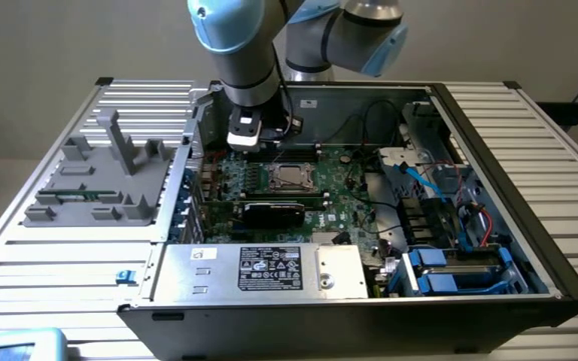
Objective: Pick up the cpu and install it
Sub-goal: 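Install the first cpu locking lever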
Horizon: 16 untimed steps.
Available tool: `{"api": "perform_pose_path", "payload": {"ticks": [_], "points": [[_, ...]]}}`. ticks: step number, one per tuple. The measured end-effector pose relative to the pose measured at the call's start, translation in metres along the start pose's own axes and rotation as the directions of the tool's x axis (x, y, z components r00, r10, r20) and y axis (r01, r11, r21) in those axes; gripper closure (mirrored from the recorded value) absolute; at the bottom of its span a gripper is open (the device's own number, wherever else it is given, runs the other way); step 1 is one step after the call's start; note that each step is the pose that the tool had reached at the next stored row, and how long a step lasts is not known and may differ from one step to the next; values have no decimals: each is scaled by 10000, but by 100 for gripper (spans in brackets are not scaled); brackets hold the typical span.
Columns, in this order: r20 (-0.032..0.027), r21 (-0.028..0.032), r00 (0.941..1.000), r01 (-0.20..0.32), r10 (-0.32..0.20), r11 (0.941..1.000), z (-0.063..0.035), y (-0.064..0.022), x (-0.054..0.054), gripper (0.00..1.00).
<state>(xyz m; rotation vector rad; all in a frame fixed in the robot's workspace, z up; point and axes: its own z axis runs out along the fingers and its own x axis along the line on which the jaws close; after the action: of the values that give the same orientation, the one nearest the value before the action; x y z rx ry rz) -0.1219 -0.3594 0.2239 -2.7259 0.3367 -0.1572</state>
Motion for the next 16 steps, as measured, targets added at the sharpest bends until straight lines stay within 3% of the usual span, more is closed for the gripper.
{"api": "perform_pose_path", "payload": {"ticks": [7, 13, 16], "points": [[-99, 17, 9999, -66, 67, 10000, 46, 20, -30, 89], [-211, 132, 9996, -162, 165, 9998, 57, 29, -48, 89], [-250, 160, 9995, -202, 206, 9997, 67, 36, -56, 89]]}}
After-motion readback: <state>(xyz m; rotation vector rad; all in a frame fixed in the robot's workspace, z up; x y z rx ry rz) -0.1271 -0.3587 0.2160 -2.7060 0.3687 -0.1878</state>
